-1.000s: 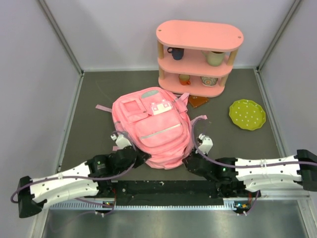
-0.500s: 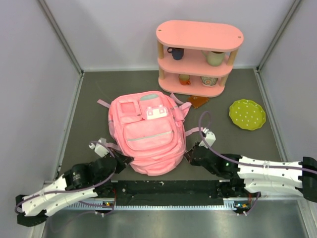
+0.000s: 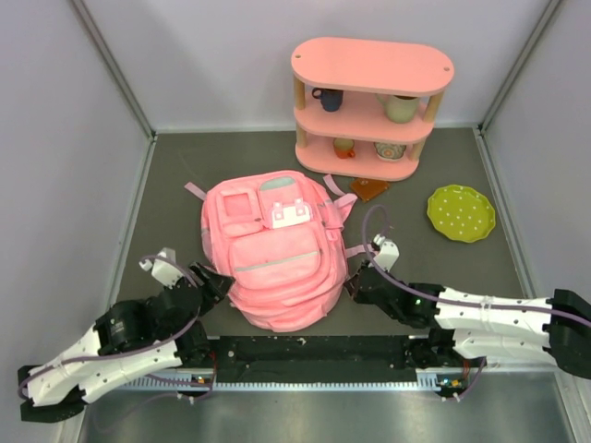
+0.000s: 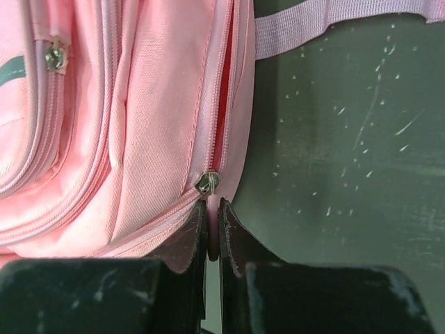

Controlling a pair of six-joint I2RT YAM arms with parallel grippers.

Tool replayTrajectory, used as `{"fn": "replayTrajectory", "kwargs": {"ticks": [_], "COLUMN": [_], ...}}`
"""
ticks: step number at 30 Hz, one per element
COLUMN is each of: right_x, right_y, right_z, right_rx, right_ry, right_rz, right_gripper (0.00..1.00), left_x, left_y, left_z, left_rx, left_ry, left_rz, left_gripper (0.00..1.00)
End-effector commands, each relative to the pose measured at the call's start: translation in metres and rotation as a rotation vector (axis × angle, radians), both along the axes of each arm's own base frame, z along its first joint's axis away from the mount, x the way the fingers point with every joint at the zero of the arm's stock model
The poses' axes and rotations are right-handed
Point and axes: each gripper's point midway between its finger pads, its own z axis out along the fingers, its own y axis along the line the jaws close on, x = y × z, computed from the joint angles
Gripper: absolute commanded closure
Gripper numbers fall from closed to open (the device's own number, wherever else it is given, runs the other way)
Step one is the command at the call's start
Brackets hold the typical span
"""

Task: Pack the student bag
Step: Zip the student bag at the center of the board.

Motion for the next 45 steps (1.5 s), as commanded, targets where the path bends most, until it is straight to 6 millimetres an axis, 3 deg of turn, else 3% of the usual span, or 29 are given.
{"fn": "replayTrajectory", "kwargs": {"ticks": [1, 4, 8, 12, 14, 15, 16, 18, 22, 28, 35, 39, 45], "right_x": [0.011, 0.008, 0.007, 0.007, 0.007, 0.006, 0.006, 0.006, 0.007, 0.006, 0.006, 0.006, 0.004], "right_y": [-0.011, -0.004, -0.002, -0.005, -0.007, -0.008, -0.009, -0.011, -0.015, -0.020, -0.022, -0.025, -0.027], "right_z": [-0.005, -0.007, -0.007, -0.004, -0.002, -0.003, -0.002, 0.001, 0.005, 0.011, 0.016, 0.018, 0.016], "right_rx": [-0.100, -0.089, -0.081, -0.070, -0.066, -0.064, -0.063, -0.052, -0.042, -0.030, -0.017, -0.021, -0.025], "right_ry": [-0.033, -0.018, -0.014, -0.025, -0.030, -0.030, -0.031, -0.037, -0.049, -0.058, -0.067, -0.073, -0.070], "right_rz": [-0.005, 0.023, 0.032, 0.025, 0.020, 0.017, 0.015, 0.011, -0.004, -0.013, -0.016, -0.018, -0.017], "right_gripper": [1.00, 1.00, 1.00, 1.00, 1.00, 1.00, 1.00, 1.00, 1.00, 1.00, 1.00, 1.00, 1.00], "left_x": [0.019, 0.020, 0.027, 0.034, 0.025, 0.028, 0.025, 0.026, 0.018, 0.004, 0.000, 0.012, 0.033], "left_y": [-0.010, -0.041, -0.077, -0.129, -0.156, -0.169, -0.181, -0.200, -0.235, -0.261, -0.277, -0.272, -0.252], "left_z": [0.033, 0.031, 0.043, 0.069, 0.068, 0.077, 0.070, 0.077, 0.061, 0.034, 0.003, -0.019, -0.035], "left_rx": [0.079, 0.139, 0.198, 0.330, 0.351, 0.366, 0.371, 0.368, 0.356, 0.341, 0.382, 0.464, 0.568], "left_ry": [-0.089, -0.026, -0.029, -0.226, -0.255, -0.328, -0.327, -0.389, -0.405, -0.424, -0.384, -0.331, -0.295], "left_rz": [-0.009, -0.100, -0.211, -0.525, -0.703, -0.768, -0.834, -0.907, -1.055, -1.147, -1.139, -1.062, -0.921], "left_gripper": [0.21, 0.11, 0.10, 0.08, 0.08, 0.07, 0.07, 0.07, 0.09, 0.09, 0.16, 0.19, 0.25]}}
